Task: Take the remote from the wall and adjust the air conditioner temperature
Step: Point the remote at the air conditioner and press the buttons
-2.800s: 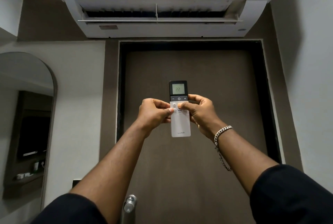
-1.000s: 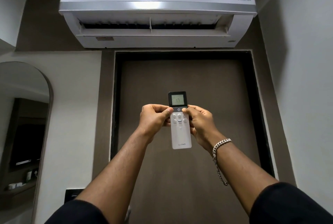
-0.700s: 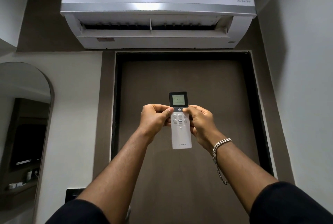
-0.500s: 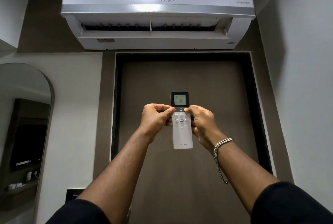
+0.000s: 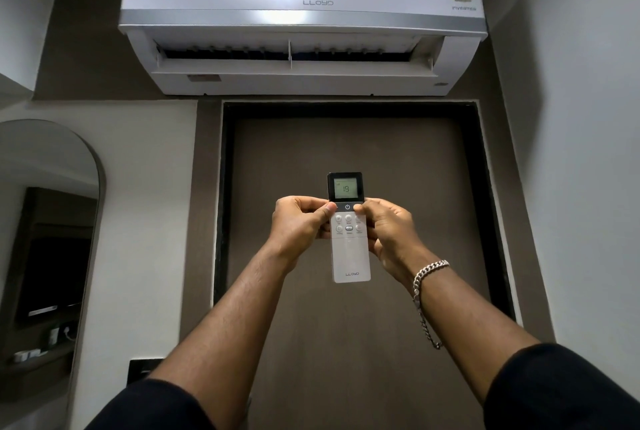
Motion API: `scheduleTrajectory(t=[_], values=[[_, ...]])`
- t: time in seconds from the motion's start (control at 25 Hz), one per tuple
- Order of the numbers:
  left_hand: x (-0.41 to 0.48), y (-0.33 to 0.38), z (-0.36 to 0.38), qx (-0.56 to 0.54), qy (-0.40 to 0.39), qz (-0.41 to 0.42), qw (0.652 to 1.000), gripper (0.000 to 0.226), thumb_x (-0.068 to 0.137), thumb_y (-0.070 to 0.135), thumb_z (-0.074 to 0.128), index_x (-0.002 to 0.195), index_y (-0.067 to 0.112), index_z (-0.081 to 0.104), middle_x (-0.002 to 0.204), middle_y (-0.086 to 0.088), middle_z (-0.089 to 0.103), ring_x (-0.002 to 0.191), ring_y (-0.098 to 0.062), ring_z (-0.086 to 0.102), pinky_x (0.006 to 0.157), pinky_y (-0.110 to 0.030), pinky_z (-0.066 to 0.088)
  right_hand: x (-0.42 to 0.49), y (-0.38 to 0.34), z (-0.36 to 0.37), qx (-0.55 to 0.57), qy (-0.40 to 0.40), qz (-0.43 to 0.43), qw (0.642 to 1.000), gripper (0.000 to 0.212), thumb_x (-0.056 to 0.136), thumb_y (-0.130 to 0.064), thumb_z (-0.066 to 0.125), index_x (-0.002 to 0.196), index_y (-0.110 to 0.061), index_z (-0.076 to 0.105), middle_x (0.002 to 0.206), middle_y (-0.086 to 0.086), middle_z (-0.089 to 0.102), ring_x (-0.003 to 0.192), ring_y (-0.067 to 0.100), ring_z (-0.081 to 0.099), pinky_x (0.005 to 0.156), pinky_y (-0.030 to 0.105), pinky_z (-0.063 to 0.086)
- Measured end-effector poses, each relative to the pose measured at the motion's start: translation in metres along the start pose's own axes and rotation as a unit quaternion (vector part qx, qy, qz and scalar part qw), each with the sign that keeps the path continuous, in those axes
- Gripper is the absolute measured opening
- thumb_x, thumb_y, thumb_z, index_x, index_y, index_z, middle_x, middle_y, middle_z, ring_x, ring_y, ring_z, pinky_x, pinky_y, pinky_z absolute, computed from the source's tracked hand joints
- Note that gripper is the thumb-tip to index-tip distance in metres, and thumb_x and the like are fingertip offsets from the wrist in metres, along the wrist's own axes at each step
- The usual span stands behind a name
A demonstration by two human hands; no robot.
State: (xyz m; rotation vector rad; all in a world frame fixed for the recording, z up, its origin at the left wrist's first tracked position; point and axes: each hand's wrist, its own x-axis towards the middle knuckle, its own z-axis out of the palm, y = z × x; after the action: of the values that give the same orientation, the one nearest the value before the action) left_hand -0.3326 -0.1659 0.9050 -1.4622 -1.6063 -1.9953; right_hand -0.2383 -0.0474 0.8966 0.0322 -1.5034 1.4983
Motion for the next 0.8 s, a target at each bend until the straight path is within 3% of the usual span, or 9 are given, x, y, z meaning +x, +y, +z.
scheduleTrajectory(t=[0.2, 0.36, 0.48, 0.6, 0.72, 0.8], values=[[-0.004, 0.007, 0.000, -0.039, 0.003, -0.007, 0.999, 0.012, 0.089, 0.013, 0.064, 0.086, 0.003, 0.070, 0.077, -0.008, 0.074, 0.061, -0.012, 0.072, 0.056, -0.025, 0.061, -0.009, -0.014, -0.004, 0.007, -0.037, 0.000, 0.999, 0.013, 0.088, -0.012, 0.065, 0.101, -0.013, 0.066, 0.096, 0.009, 0.075, 0.083, 0.020, 0.074, 0.064, 0.033, 0.059], [-0.007, 0.002, 0.011, -0.045, -0.004, -0.019, 0.999, 0.012, 0.089, 0.013, 0.064, 0.086, 0.003, 0.070, 0.077, -0.009, 0.074, 0.059, -0.010, 0.071, 0.054, -0.024, 0.059, -0.019, -0.019, -0.015, -0.057, -0.018, 0.012, 0.998, 0.005, 0.086, -0.015, 0.067, 0.089, -0.020, 0.067, 0.079, -0.001, 0.077, 0.069, 0.011, 0.073, 0.054, 0.026, 0.056], [-0.019, -0.019, 0.033, -0.048, -0.027, -0.057, 0.997, 0.018, 0.088, 0.010, 0.065, 0.094, -0.006, 0.070, 0.077, -0.013, 0.073, 0.054, -0.011, 0.069, 0.054, -0.026, 0.059, -0.034, -0.010, -0.041, -0.127, 0.016, 0.053, 0.990, 0.005, 0.084, -0.016, 0.069, 0.087, -0.018, 0.065, 0.071, -0.002, 0.077, 0.064, 0.010, 0.073, 0.058, 0.028, 0.057], [-0.050, -0.061, 0.076, -0.037, -0.077, -0.114, 0.990, 0.011, 0.088, 0.010, 0.065, 0.087, 0.000, 0.071, 0.077, -0.012, 0.073, 0.053, -0.009, 0.069, 0.057, -0.028, 0.060, -0.061, 0.017, -0.087, -0.173, 0.067, 0.131, 0.974, 0.017, 0.082, -0.009, 0.072, 0.097, -0.008, 0.064, 0.089, 0.011, 0.076, 0.077, 0.019, 0.073, 0.067, 0.032, 0.060], [-0.101, -0.113, 0.138, -0.047, -0.130, -0.183, 0.973, 0.011, 0.088, 0.009, 0.065, 0.085, 0.000, 0.072, 0.074, -0.009, 0.072, 0.049, -0.006, 0.066, 0.055, -0.026, 0.058, -0.107, 0.059, -0.150, -0.183, 0.126, 0.201, 0.954, 0.008, 0.080, -0.003, 0.071, 0.080, -0.009, 0.065, 0.088, 0.010, 0.074, 0.082, 0.022, 0.073, 0.063, 0.028, 0.061], [-0.143, -0.148, 0.182, -0.057, -0.159, -0.226, 0.959, 0.010, 0.088, 0.009, 0.065, 0.083, 0.003, 0.071, 0.075, -0.009, 0.070, 0.052, -0.007, 0.065, 0.059, -0.028, 0.059, -0.142, 0.092, -0.195, -0.183, 0.176, 0.241, 0.937, 0.014, 0.079, -0.001, 0.072, 0.073, -0.010, 0.064, 0.083, 0.009, 0.073, 0.087, 0.024, 0.072, 0.070, 0.032, 0.060]])
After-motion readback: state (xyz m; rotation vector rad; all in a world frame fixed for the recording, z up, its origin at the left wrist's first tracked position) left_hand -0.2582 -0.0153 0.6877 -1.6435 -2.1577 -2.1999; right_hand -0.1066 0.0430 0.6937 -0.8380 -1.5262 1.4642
